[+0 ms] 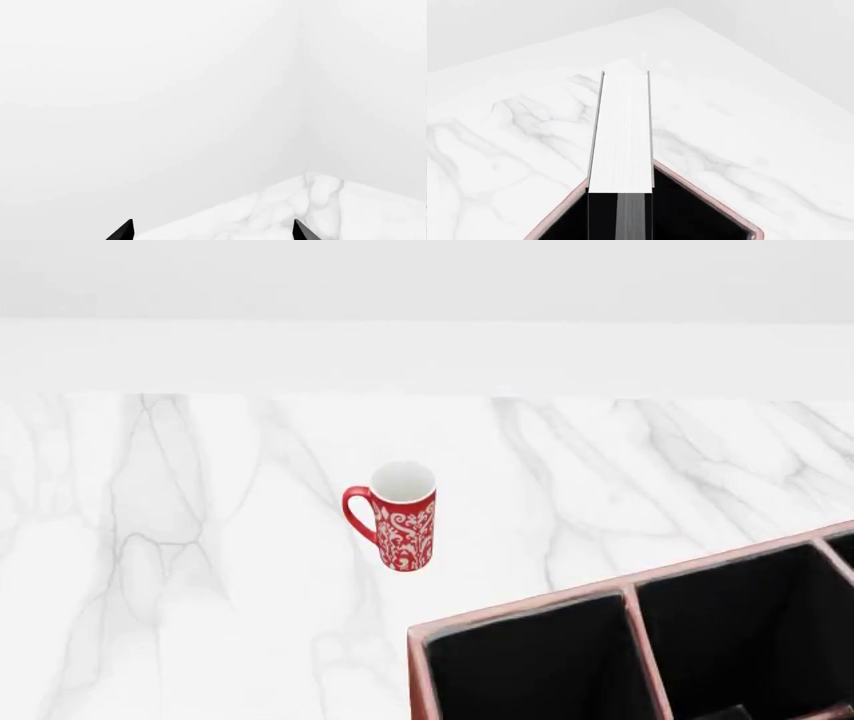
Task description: Pick up the book and place it in the right compartment of the caddy.
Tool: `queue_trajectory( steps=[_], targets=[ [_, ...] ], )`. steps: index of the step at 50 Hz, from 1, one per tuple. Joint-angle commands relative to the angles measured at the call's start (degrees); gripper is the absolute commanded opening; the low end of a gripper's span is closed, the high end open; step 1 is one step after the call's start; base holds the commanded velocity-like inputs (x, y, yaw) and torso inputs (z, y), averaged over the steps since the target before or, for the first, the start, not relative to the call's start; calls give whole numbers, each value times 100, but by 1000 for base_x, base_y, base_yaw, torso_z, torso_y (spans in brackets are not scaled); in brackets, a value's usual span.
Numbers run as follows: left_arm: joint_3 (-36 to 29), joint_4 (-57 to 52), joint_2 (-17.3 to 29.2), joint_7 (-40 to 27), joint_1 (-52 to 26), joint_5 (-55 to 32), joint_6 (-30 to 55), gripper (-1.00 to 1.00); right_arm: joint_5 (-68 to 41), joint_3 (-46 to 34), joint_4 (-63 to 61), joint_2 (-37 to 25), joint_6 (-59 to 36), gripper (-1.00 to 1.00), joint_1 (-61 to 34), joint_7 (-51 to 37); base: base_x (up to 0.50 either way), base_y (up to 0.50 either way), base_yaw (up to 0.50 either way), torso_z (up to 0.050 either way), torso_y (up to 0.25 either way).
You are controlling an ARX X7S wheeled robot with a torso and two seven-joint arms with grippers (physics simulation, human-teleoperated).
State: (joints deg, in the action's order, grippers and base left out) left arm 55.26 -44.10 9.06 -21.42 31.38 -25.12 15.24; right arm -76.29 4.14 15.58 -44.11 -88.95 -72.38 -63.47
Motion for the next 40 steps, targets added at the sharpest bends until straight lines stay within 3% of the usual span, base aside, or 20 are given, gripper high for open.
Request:
queue_trajectory(
  steps=[1, 40],
  targets=[
    [-35, 11, 20, -13, -15, 19, -5, 100, -621, -191, 55, -100, 137, -100, -54, -411, 0, 0, 0, 0, 0],
    [-75, -2, 26, -41, 7, 48, -48, 100, -191, -784, 168, -384, 876, -100, 613, 365, 0, 0, 0, 0, 1]
  ],
)
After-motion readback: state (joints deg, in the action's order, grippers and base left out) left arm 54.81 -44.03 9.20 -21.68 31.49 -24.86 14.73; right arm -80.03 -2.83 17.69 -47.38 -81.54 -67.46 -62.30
